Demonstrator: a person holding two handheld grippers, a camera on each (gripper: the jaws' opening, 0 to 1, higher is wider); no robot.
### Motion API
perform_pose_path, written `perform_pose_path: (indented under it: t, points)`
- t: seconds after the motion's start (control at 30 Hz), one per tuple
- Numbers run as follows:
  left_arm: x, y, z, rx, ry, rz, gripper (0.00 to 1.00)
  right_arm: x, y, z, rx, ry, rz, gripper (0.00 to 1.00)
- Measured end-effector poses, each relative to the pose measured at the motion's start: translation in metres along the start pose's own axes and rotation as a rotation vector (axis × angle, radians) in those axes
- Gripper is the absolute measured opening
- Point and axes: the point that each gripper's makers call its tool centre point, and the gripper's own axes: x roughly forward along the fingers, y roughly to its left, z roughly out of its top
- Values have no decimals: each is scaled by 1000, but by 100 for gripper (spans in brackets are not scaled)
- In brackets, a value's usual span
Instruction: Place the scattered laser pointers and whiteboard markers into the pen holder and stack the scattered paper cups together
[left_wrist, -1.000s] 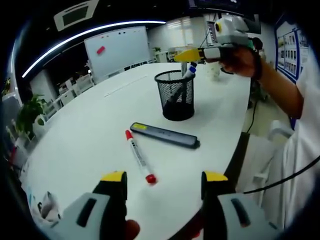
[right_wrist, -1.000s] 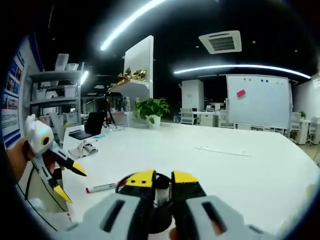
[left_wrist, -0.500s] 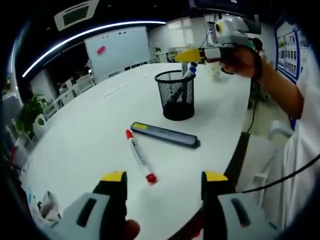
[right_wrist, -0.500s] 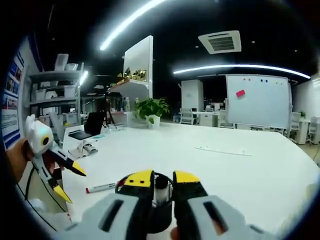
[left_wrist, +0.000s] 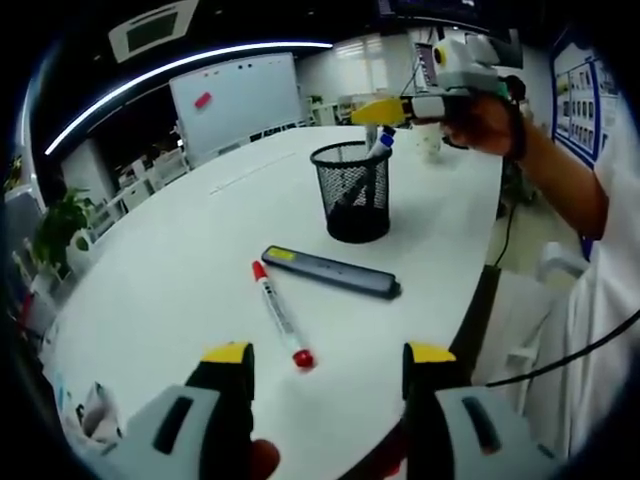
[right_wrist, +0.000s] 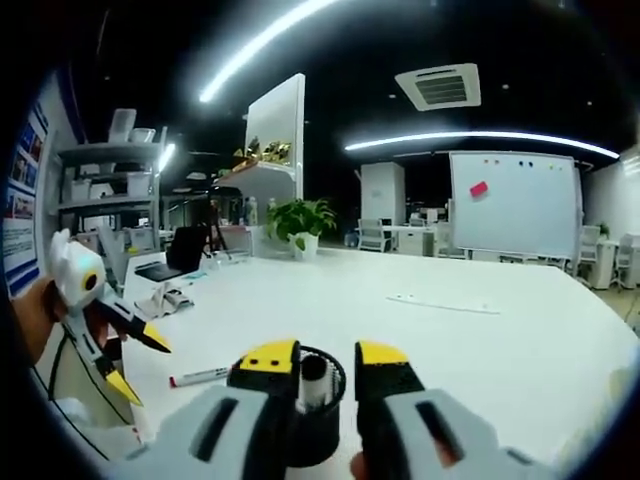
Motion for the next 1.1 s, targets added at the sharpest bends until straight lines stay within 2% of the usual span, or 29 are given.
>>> perform_pose_path:
  t: [0.23, 0.73, 0.97, 1.1]
  points:
    - [0, 0, 0, 2, 1, -1, 60, -5, -8, 9, 51, -37, -19, 28]
    - [3, 0, -2, -7, -1, -1, 60, -11, -10, 19, 40, -84, -16, 29]
    - [3, -2, 3, -20, -18, -5, 60, -15, -7, 20, 16, -95, 4, 29]
    - [3, 2, 6, -44, -45, 15, 55, -19, -11, 22, 13, -111, -12, 29]
